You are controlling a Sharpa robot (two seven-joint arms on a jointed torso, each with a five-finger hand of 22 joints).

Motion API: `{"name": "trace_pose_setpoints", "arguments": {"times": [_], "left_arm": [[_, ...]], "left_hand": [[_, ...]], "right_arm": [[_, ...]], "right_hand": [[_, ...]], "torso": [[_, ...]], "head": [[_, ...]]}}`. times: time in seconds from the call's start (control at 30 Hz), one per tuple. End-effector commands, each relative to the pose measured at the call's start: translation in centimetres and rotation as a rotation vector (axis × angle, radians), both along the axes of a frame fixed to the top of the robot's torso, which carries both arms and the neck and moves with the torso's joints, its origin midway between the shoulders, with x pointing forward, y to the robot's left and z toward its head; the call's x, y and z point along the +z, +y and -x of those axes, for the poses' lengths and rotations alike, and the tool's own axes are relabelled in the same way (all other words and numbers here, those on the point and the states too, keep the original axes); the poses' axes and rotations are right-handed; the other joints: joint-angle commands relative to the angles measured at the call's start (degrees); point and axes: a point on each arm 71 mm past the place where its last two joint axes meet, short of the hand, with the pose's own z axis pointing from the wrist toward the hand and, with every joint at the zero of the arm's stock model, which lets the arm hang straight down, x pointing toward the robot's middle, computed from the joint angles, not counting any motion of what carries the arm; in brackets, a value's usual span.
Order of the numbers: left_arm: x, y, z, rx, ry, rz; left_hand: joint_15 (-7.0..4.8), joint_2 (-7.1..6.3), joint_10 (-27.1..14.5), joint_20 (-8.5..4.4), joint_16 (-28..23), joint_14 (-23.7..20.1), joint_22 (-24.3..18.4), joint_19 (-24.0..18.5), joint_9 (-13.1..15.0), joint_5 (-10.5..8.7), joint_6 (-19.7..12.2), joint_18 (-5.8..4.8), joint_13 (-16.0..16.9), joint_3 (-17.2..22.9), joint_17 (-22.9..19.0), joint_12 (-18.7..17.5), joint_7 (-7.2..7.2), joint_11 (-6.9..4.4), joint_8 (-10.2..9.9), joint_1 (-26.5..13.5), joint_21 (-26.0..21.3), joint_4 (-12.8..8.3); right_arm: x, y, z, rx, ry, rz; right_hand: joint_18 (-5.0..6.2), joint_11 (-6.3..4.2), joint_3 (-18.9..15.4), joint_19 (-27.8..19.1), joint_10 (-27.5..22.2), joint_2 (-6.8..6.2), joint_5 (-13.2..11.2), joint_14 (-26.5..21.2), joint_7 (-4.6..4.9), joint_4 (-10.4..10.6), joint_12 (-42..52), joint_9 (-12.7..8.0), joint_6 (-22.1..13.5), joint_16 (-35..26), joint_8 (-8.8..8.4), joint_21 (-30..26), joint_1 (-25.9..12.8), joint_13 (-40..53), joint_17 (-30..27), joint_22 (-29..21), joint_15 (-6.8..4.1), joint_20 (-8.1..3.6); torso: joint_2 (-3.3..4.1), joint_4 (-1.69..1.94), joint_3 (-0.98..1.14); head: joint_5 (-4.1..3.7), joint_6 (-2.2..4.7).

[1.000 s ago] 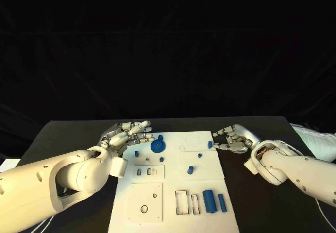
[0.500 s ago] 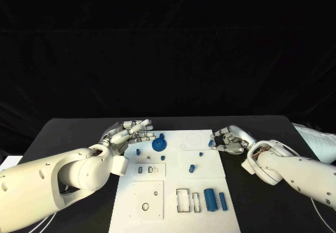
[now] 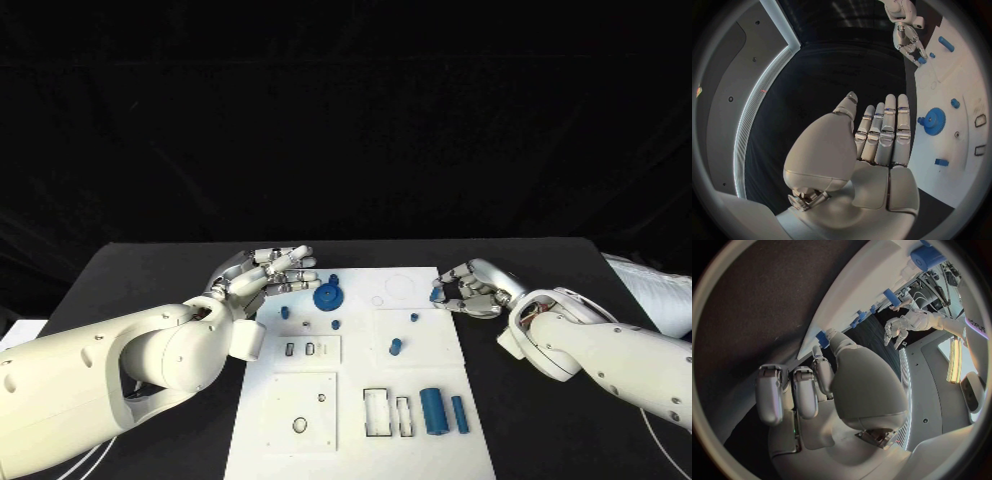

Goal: Assemble the parts on the task board

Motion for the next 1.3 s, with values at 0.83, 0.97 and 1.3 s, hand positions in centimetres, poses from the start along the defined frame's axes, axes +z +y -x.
{"name": "trace_pose_setpoints", "arguments": {"times": [0.83,0.97,1.3], "left_arm": [[0.10,-0.13,0.10,-0.021,-0.004,0.013],[0.11,-0.12,0.10,-0.021,-0.003,0.013],[0.11,-0.09,0.12,-0.022,-0.002,0.013]], "left_hand": [[0.16,0.03,-0.04,0.28,-0.19,0.06,-0.05,0.04,-0.01,-0.28,-0.12,0.69,0.06,0.04,0.05,-0.25,0.11,0.14,-0.20,0.38,-0.36,-0.41],[0.16,0.03,-0.04,0.28,-0.19,0.06,-0.05,0.04,-0.01,-0.28,-0.12,0.69,0.06,0.04,0.05,-0.25,0.11,0.14,-0.20,0.38,-0.36,-0.41],[0.16,0.03,-0.04,0.28,-0.19,0.06,-0.05,0.04,-0.01,-0.28,-0.12,0.69,0.06,0.04,0.05,-0.25,0.11,0.14,-0.20,0.38,-0.36,-0.41]], "right_arm": [[-0.10,0.43,0.10,-0.061,-0.021,0.063],[-0.11,0.49,0.06,-0.064,-0.023,0.064],[-0.13,0.95,0.04,-0.058,-0.027,0.068]], "right_hand": [[-0.49,-0.51,-6.65,0.80,0.32,-0.85,-0.16,5.55,-0.54,2.60,0.12,-0.04,1.02,0.17,-0.26,0.00,-7.19,3.07,12.81,3.12,-0.48,-0.45],[-0.54,-0.84,-6.94,0.94,0.59,0.38,-1.05,5.61,-0.92,2.28,0.60,0.29,2.51,0.30,0.44,0.12,-6.34,3.39,13.05,3.38,-0.75,-0.66],[-0.62,-1.39,-6.94,1.14,0.80,1.55,-2.50,5.67,-1.52,1.64,0.87,0.73,4.61,0.44,1.60,0.30,-5.21,3.58,13.30,3.79,-1.20,-1.05]], "torso": [[0.03,0.09,-0.11],[0.04,0.14,-0.15],[0.06,0.13,-0.15]], "head": [[-0.23,-0.08],[-0.22,-0.13],[-0.15,-0.23]]}}
